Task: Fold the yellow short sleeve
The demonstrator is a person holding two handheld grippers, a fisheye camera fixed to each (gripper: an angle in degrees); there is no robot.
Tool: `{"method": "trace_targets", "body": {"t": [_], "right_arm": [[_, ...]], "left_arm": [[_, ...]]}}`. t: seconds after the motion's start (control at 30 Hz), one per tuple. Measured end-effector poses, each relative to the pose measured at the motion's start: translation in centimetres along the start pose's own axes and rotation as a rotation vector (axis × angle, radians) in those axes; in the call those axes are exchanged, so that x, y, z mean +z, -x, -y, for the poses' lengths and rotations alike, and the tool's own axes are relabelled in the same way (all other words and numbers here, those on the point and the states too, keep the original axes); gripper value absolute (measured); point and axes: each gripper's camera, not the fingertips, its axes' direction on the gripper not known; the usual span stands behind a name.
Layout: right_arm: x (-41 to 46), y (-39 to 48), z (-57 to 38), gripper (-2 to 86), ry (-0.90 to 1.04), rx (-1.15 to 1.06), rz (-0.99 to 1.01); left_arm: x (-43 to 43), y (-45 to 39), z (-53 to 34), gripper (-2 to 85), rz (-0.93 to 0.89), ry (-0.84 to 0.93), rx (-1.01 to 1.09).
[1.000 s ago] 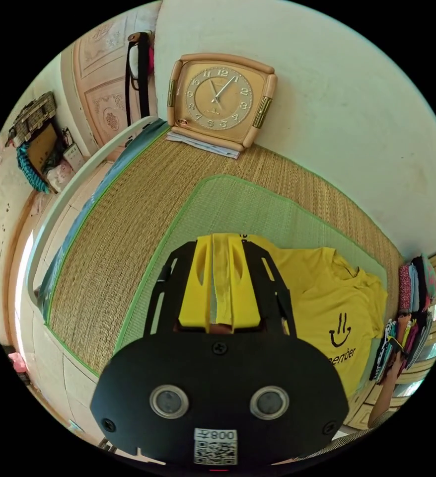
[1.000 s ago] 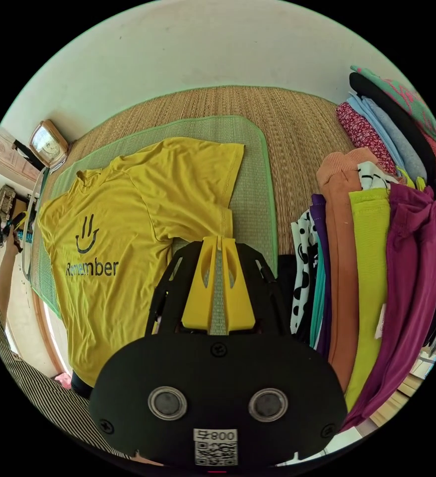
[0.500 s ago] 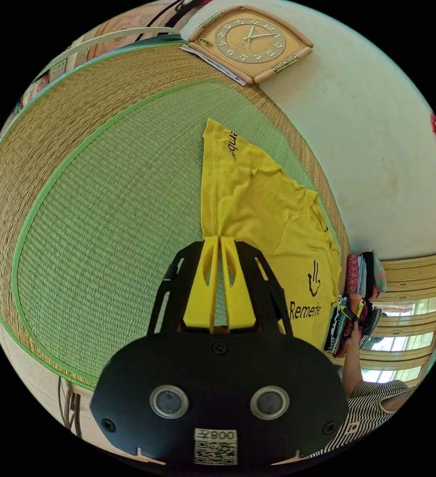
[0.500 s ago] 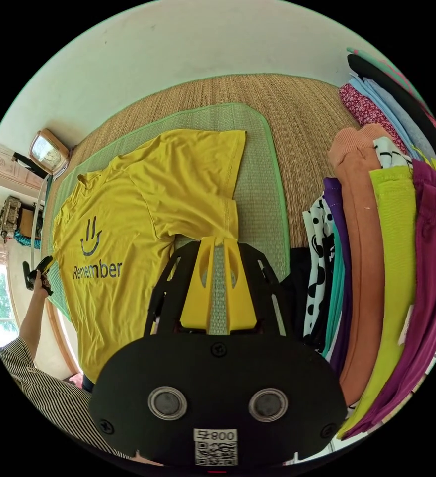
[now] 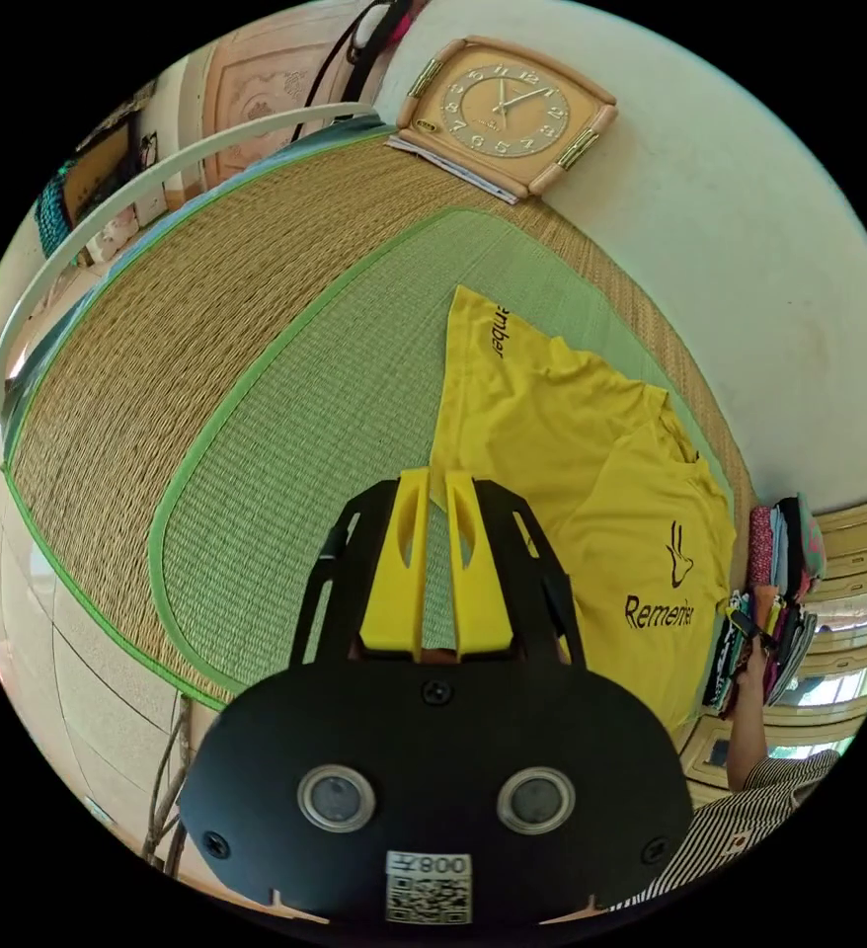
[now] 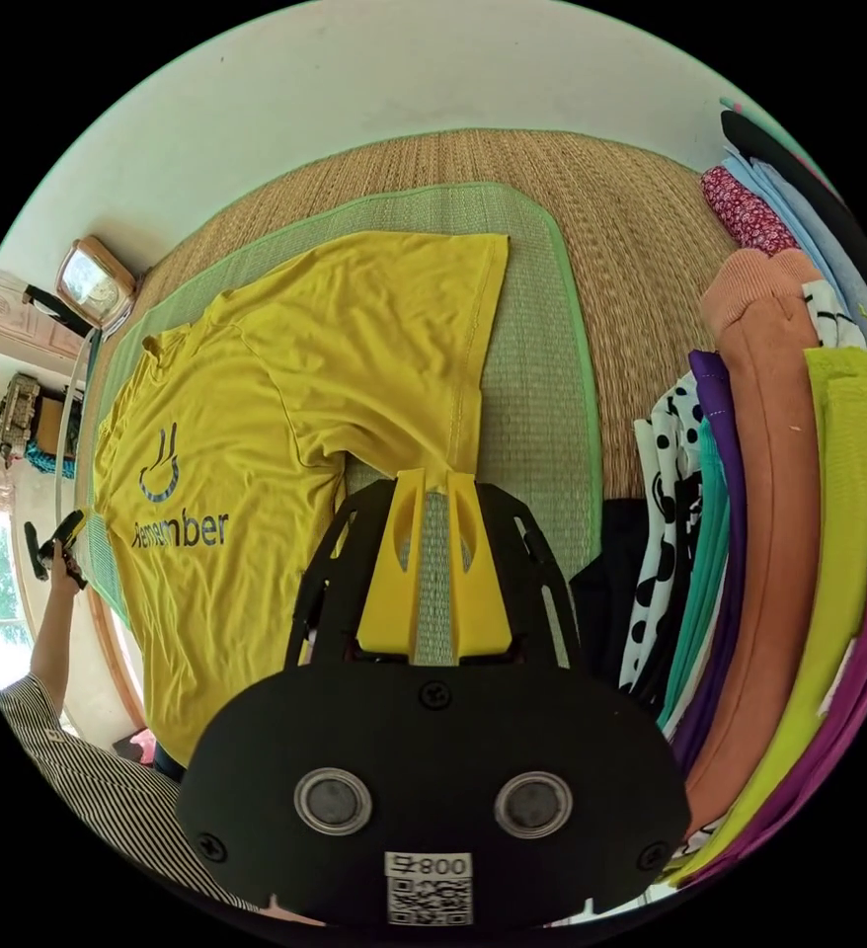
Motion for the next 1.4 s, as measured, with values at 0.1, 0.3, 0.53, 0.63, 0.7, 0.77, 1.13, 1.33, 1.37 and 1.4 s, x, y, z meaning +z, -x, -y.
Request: {"method": "trace_targets", "body": {"t": [0.1,0.3,0.53,0.63,0.7,0.77,1.13,1.33,1.37,1.4], "right_arm": [[-1.2,0.0,0.4,4.9,-0.065,-0.002,0.007],[-2.0,3.6,6.6,6.2,-0.137,-0.16,0.062],[-0.6,13.0,17.2,7.6,-0.143,-0.465,0.07],[1.3,16.6,19.7,7.9,-0.101,-0.576,0.074],[2.3,18.2,20.6,7.9,-0.083,-0.62,0.087],[3.6,19.4,21.2,7.6,-0.072,-0.647,0.091],[5.9,19.1,18.8,5.4,-0.117,-0.712,0.194],[4.8,18.3,18.1,5.5,-0.188,-0.7,0.18],[4.1,18.0,18.4,5.6,-0.241,-0.679,0.15],[3.8,17.9,18.7,5.7,-0.265,-0.673,0.137]], "left_arm": [[-1.0,-2.9,0.6,4.4,-0.098,-0.097,0.09],[2.6,-11.7,4.9,6.5,-0.288,-0.024,0.296],[8.1,-22.3,9.5,7.2,-0.348,0.081,0.43],[10.0,-26.4,10.6,7.3,-0.363,0.116,0.483],[11.2,-29.8,11.0,7.2,-0.377,0.138,0.539],[12.4,-32.2,11.2,7.0,-0.39,0.169,0.572],[15.7,-43.0,12.9,2.6,-0.319,0.21,0.642],[15.4,-45.5,13.9,2.2,-0.324,0.197,0.611],[15.2,-46.0,13.8,2.6,-0.328,0.189,0.614],[14.9,-46.3,13.7,3.1,-0.334,0.183,0.61]]}}
